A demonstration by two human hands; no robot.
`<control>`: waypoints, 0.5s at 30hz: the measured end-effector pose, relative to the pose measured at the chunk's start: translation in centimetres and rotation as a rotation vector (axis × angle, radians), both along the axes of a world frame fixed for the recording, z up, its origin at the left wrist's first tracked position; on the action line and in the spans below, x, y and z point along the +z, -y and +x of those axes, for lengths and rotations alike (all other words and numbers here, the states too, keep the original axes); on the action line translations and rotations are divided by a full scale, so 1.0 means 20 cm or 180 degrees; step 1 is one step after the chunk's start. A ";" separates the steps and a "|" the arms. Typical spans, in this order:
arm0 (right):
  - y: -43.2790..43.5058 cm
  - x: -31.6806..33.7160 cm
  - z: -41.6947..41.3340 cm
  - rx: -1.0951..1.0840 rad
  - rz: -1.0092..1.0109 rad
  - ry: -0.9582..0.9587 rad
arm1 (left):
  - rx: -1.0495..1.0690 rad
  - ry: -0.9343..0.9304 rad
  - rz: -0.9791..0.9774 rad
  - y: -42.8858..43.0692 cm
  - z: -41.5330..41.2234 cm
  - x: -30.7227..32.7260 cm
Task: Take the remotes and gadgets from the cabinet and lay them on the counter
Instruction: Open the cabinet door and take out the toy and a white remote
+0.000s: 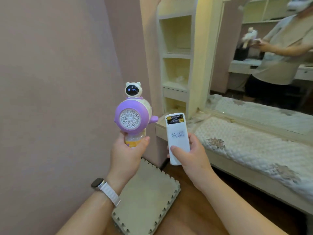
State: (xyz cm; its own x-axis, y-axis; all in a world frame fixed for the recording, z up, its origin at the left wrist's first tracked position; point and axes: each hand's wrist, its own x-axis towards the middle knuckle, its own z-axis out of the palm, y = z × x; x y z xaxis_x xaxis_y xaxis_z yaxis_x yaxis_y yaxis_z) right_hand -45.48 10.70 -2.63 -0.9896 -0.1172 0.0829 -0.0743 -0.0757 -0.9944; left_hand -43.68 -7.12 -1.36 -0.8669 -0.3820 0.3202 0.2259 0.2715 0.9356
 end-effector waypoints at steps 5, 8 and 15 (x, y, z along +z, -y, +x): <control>-0.21 -0.10 -0.19 -0.0490 0.0320 0.0112 | -0.0476 0.0207 0.0130 -0.18 -0.34 -0.12; -0.28 -0.16 -0.36 -0.0806 0.0518 0.0203 | -0.0769 0.0281 0.0270 -0.27 -0.57 -0.18; -0.31 -0.22 -0.81 -0.1156 0.1009 0.0395 | -0.1115 0.0528 0.0385 -0.31 -1.12 -0.34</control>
